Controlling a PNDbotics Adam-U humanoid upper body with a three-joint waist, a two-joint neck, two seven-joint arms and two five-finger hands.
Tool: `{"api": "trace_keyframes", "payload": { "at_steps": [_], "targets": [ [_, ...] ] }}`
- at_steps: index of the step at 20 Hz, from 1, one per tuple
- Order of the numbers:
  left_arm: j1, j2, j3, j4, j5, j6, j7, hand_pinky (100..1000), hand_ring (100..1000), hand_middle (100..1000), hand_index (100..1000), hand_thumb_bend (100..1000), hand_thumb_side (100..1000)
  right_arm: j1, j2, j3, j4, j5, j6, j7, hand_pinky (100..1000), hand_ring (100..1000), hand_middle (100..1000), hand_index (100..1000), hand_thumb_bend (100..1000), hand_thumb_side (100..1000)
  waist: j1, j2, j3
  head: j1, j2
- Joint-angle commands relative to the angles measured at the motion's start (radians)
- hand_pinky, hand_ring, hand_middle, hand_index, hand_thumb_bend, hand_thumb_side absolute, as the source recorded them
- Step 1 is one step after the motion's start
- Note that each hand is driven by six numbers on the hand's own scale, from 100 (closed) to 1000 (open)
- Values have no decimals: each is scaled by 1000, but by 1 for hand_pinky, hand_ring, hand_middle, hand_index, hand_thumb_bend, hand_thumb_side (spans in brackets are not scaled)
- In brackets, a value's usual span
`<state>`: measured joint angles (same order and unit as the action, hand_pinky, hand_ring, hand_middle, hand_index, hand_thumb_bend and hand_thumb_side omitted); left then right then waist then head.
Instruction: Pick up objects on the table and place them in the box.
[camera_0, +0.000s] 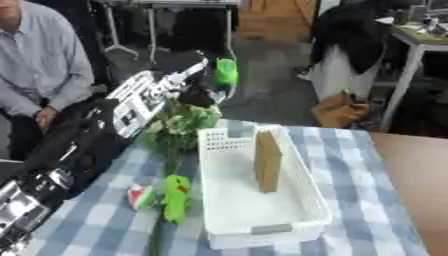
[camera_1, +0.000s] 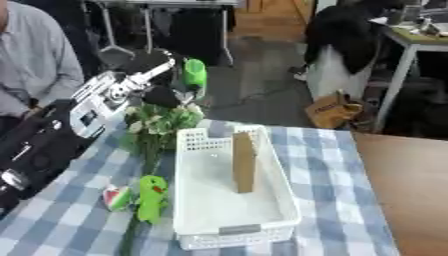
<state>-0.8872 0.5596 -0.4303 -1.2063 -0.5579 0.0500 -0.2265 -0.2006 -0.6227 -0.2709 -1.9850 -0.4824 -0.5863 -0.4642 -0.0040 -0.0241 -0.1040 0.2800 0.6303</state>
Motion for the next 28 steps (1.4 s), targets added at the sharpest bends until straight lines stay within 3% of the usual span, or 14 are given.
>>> {"api": "trace_keyframes", "payload": {
  "at_steps": [1, 10, 15, 18, 19, 20, 23, 24, 27, 28],
  "targets": [
    [-43, -6, -16, 22, -28, -22, -23, 228, 308, 196, 420, 100, 410, -16, -39, -6, -15, -9, 4, -1, 805, 843, 770, 769, 100, 697, 14, -25, -1, 4, -1],
    [-69, -69, -57, 138, -135, -124, -74, 236, 314, 204, 425, 100, 393, -21, -37, -5, -15, -14, 7, -1, 806, 844, 771, 769, 100, 694, 13, -26, -4, 3, 2],
    [-77, -100, -63, 198, -187, -126, -103, 263, 344, 218, 402, 100, 342, -26, -37, -4, -15, -17, 9, -2, 806, 843, 771, 769, 100, 694, 13, -26, -7, 5, 2],
    [-79, -106, -62, 211, -202, -121, -136, 361, 461, 347, 530, 100, 468, -26, -37, -4, -15, -18, 9, -1, 806, 843, 771, 770, 100, 694, 13, -27, -7, 7, 3],
    [-80, -107, -62, 211, -201, -125, -151, 361, 461, 347, 530, 100, 468, -25, -37, -4, -15, -18, 9, -1, 806, 843, 771, 770, 100, 694, 13, -27, -7, 7, 3],
    [-81, -109, -64, 207, -195, -136, -170, 449, 550, 457, 661, 100, 558, -25, -36, -4, -15, -18, 9, 0, 806, 844, 771, 770, 100, 695, 13, -27, -7, 7, 3],
    [-83, -108, -63, 194, -172, -172, -222, 473, 574, 485, 691, 100, 579, -24, -36, -3, -15, -18, 8, 2, 806, 843, 771, 770, 100, 695, 13, -27, -7, 7, 2],
    [-84, -111, -66, 185, -162, -190, -238, 704, 883, 882, 1000, 100, 716, -25, -35, -2, -15, -19, 9, 2, 806, 843, 771, 770, 100, 695, 12, -27, -9, 7, 1],
    [-87, -108, -66, 163, -135, -224, -283, 744, 920, 922, 1000, 100, 725, -25, -35, -2, -15, -19, 10, 3, 806, 843, 771, 770, 100, 694, 12, -28, -10, 7, 0],
    [-89, -107, -65, 156, -131, -226, -289, 884, 1000, 1000, 1000, 100, 769, -25, -35, -2, -15, -19, 10, 3, 806, 843, 771, 770, 100, 694, 13, -28, -11, 8, 1]
  ]
}}
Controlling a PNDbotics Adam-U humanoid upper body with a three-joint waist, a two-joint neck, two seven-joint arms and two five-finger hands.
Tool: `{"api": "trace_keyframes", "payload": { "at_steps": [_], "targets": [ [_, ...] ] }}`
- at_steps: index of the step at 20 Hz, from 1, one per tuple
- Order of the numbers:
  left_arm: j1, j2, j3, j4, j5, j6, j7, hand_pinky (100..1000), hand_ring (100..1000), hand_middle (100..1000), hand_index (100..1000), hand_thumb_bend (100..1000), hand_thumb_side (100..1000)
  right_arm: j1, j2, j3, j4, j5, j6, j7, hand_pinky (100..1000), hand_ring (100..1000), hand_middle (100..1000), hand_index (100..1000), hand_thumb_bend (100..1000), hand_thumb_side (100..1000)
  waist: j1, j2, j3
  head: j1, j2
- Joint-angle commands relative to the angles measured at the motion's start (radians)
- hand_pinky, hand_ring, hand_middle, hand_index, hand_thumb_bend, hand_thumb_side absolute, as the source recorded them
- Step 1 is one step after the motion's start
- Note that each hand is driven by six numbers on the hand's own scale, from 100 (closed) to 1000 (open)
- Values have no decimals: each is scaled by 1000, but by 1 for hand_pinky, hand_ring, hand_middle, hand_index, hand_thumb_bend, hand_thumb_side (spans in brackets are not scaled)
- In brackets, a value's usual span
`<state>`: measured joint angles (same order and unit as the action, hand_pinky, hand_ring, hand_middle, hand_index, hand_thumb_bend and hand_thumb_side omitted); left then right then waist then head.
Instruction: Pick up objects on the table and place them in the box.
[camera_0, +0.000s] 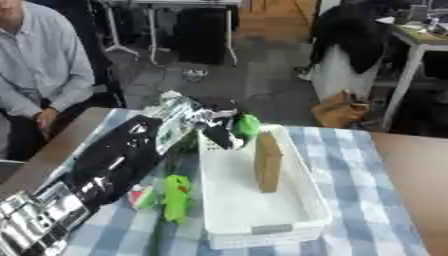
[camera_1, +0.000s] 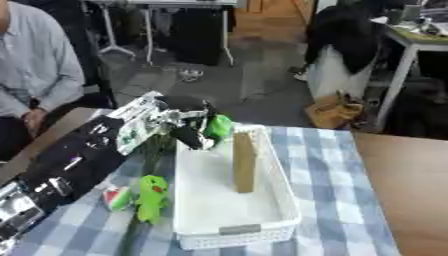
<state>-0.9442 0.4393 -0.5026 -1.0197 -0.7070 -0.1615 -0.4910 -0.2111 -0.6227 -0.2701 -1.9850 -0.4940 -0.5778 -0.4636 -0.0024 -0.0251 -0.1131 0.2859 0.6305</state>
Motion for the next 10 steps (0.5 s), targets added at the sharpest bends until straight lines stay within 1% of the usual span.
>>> {"api": "trace_keyframes", "payload": {
  "at_steps": [1, 3, 4, 5, 7, 8, 9, 10],
  "targets": [
    [-33, 14, 9, -39, 24, -17, -28, 884, 1000, 1000, 1000, 100, 769, -15, -34, -3, -15, -8, 2, 2, 806, 843, 771, 770, 100, 694, 11, -27, -2, 3, 2],
    [-34, 17, 9, -51, 30, -15, -34, 884, 1000, 1000, 1000, 100, 769, -15, -34, -3, -15, -8, 2, 2, 806, 843, 771, 770, 100, 694, 11, -27, -2, 3, 3],
    [-36, 16, 11, -61, 36, -17, -29, 880, 1000, 1000, 1000, 120, 809, -15, -34, -2, -15, -8, 2, 2, 806, 843, 771, 770, 100, 693, 11, -27, -3, 3, 3],
    [-38, 18, 14, -77, 47, -27, -11, 880, 1000, 1000, 1000, 120, 809, -15, -34, -3, -15, -8, 3, 2, 806, 843, 771, 770, 100, 693, 11, -27, -3, 4, 4],
    [-38, 23, 14, -93, 59, -37, 16, 884, 1000, 1000, 1000, 119, 800, -15, -34, -3, -15, -8, 3, 2, 806, 843, 771, 770, 100, 693, 11, -27, -3, 5, 5],
    [-38, 24, 13, -98, 61, -41, 25, 912, 1000, 1000, 1000, 128, 755, -15, -34, -3, -15, -8, 3, 2, 806, 843, 771, 770, 100, 694, 11, -28, -3, 6, 5],
    [-39, 26, 12, -105, 60, -50, 33, 912, 1000, 1000, 1000, 128, 755, -15, -34, -3, -15, -7, 3, 2, 806, 843, 771, 770, 100, 694, 11, -28, -2, 6, 5],
    [-40, 28, 11, -108, 56, -58, 38, 932, 1000, 1000, 1000, 169, 752, -15, -34, -3, -15, -7, 3, 2, 806, 843, 771, 770, 100, 694, 11, -28, -2, 7, 5]
  ]
}}
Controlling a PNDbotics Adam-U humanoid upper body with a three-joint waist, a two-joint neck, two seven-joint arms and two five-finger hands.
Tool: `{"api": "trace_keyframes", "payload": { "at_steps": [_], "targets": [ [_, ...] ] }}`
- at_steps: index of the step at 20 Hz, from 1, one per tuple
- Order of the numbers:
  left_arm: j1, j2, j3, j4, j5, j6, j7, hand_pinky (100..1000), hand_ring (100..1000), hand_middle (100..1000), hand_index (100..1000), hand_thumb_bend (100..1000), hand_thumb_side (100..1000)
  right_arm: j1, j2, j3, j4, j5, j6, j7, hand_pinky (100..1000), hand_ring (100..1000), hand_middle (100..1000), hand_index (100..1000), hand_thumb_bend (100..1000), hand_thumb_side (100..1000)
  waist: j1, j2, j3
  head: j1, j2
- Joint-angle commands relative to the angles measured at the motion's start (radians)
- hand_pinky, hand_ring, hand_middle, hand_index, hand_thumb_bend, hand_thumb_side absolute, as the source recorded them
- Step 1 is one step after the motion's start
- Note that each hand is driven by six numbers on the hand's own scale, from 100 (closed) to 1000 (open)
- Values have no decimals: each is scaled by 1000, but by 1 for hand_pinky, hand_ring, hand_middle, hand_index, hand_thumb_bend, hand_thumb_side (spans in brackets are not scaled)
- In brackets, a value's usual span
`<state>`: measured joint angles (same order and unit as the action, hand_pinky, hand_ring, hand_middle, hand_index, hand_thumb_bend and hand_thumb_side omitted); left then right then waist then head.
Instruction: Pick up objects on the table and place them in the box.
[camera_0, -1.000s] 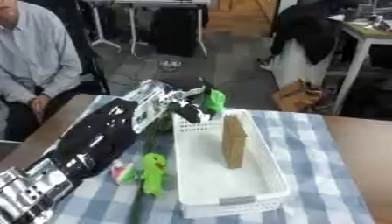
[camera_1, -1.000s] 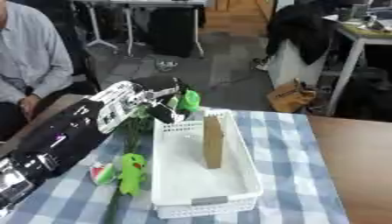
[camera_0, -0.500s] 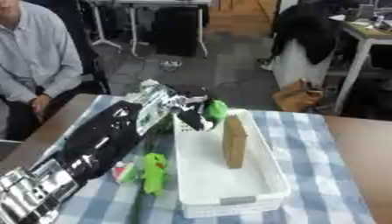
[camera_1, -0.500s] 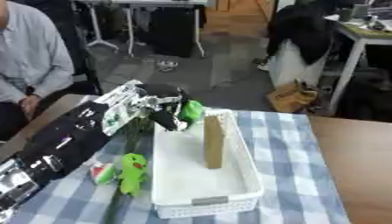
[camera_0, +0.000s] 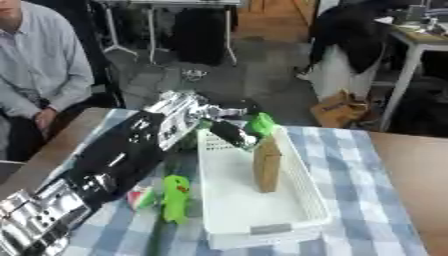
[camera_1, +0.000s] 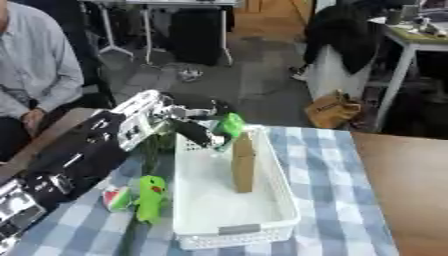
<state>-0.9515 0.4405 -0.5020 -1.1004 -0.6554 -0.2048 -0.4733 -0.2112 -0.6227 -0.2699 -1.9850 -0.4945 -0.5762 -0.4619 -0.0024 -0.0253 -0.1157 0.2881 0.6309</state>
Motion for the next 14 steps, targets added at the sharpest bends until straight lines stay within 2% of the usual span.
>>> {"api": "trace_keyframes", "payload": {
  "at_steps": [1, 5, 6, 13, 14],
  "targets": [
    [-33, 27, 10, -29, -1, -20, 21, 932, 1000, 1000, 1000, 169, 752, -15, -34, -3, -15, -7, 1, 0, 806, 843, 771, 770, 100, 694, 11, -28, 1, 5, 4],
    [-33, 26, 13, -25, -23, -22, 11, 944, 1000, 1000, 1000, 187, 752, -15, -35, -3, -15, -7, 1, -1, 806, 843, 771, 770, 100, 694, 11, -28, 2, 6, 2],
    [-33, 26, 14, -24, -26, -22, 9, 993, 1000, 1000, 1000, 193, 754, -15, -35, -3, -15, -7, 1, -1, 806, 843, 770, 769, 100, 693, 11, -28, 2, 6, 2],
    [-29, 32, 18, -21, -28, -21, -23, 1000, 1000, 1000, 1000, 210, 772, -15, -35, -3, -15, -7, 2, 0, 806, 843, 770, 769, 100, 693, 11, -27, 4, 5, 4],
    [-30, 33, 18, -22, -29, -21, -24, 1000, 1000, 1000, 1000, 296, 801, -15, -35, -3, -15, -7, 2, 0, 805, 843, 769, 767, 100, 692, 11, -27, 5, 5, 4]
  ]
}}
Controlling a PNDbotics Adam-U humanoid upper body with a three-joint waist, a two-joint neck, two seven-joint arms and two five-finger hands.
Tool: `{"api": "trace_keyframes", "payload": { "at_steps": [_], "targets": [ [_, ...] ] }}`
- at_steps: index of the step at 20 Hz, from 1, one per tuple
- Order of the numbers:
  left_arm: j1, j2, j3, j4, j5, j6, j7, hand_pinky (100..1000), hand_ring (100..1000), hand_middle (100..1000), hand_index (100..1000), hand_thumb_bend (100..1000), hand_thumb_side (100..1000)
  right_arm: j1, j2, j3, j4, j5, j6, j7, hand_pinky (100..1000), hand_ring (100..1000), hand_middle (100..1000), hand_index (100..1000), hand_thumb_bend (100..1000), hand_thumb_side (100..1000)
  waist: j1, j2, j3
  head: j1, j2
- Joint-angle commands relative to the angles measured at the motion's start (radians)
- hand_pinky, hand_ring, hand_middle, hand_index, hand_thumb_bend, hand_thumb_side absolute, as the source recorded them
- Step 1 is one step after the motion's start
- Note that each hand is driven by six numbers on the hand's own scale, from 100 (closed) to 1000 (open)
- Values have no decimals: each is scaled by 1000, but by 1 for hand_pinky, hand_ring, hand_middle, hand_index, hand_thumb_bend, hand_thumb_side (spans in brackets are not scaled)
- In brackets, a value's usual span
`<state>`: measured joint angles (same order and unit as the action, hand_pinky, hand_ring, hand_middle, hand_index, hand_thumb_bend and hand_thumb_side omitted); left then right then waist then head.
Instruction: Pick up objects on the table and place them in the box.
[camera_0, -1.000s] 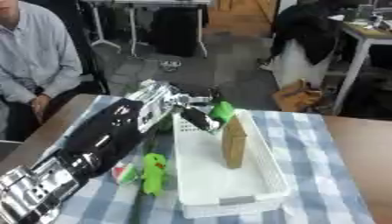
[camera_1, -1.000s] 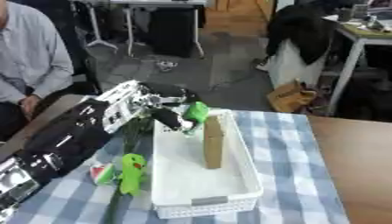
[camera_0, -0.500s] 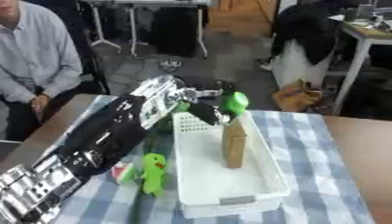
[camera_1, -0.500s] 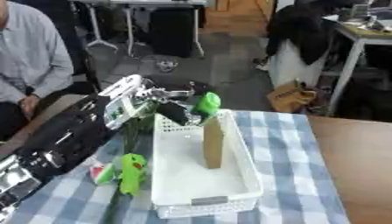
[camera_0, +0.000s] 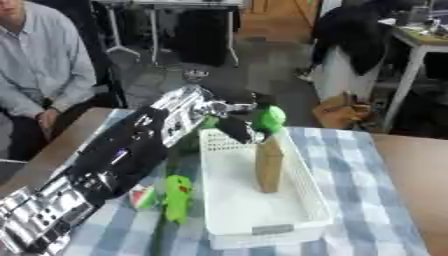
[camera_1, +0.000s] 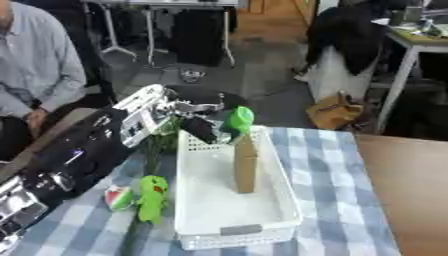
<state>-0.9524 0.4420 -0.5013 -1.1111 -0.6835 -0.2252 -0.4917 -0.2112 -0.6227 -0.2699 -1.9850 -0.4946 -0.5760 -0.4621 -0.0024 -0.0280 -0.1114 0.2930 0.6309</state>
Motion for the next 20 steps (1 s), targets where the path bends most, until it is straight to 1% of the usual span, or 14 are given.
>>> {"api": "trace_keyframes", "payload": {
  "at_steps": [1, 2, 3, 4, 5, 6, 7, 13, 16, 20],
  "targets": [
    [-28, 40, 16, -13, -6, -2, -9, 1000, 1000, 1000, 1000, 379, 856, -13, -36, -3, -15, -7, 2, 1, 805, 843, 769, 767, 100, 692, 11, -24, 3, 1, 4],
    [-27, 45, 16, -14, -13, -6, -18, 1000, 1000, 1000, 1000, 402, 864, -13, -36, -3, -15, -7, 1, 1, 805, 843, 769, 767, 100, 692, 11, -24, 4, 2, 3],
    [-23, 49, 16, -9, -20, -3, -30, 1000, 1000, 1000, 1000, 628, 953, -12, -36, -3, -15, -7, 1, 2, 805, 843, 769, 767, 100, 691, 11, -24, 5, 3, 3],
    [-21, 48, 16, -1, -25, 5, -44, 1000, 1000, 1000, 1000, 628, 953, -12, -36, -2, -15, -7, 1, 2, 805, 843, 769, 767, 100, 691, 11, -24, 5, 3, 3],
    [-19, 45, 16, 8, -24, 14, -58, 1000, 1000, 1000, 1000, 708, 963, -12, -36, -2, -15, -8, 0, 3, 805, 843, 769, 767, 100, 690, 11, -24, 5, 3, 3],
    [-19, 42, 16, 14, -19, 22, -72, 1000, 1000, 1000, 1000, 708, 963, -12, -36, -2, -15, -8, 0, 3, 805, 843, 769, 767, 100, 690, 11, -24, 5, 3, 3],
    [-20, 40, 14, 17, -13, 29, -86, 1000, 1000, 1000, 1000, 753, 972, -12, -36, -2, -15, -8, 0, 3, 805, 843, 769, 766, 100, 690, 11, -24, 5, 3, 2],
    [-30, 40, 27, -14, 23, 67, -172, 1000, 1000, 1000, 1000, 771, 970, -11, -36, -2, -15, -11, 0, 2, 804, 842, 768, 764, 100, 687, 11, -25, 6, 2, 1],
    [-34, 44, 35, -40, 34, 86, -211, 1000, 1000, 1000, 1000, 761, 963, -11, -36, -2, -15, -11, 0, 0, 804, 841, 768, 764, 100, 687, 11, -25, 6, 1, 1],
    [-34, 47, 40, -67, 41, 105, -228, 1000, 1000, 1000, 1000, 745, 964, -10, -36, -2, -15, -11, -1, 0, 804, 841, 768, 764, 100, 685, 11, -25, 7, 2, -1]
  ]
}}
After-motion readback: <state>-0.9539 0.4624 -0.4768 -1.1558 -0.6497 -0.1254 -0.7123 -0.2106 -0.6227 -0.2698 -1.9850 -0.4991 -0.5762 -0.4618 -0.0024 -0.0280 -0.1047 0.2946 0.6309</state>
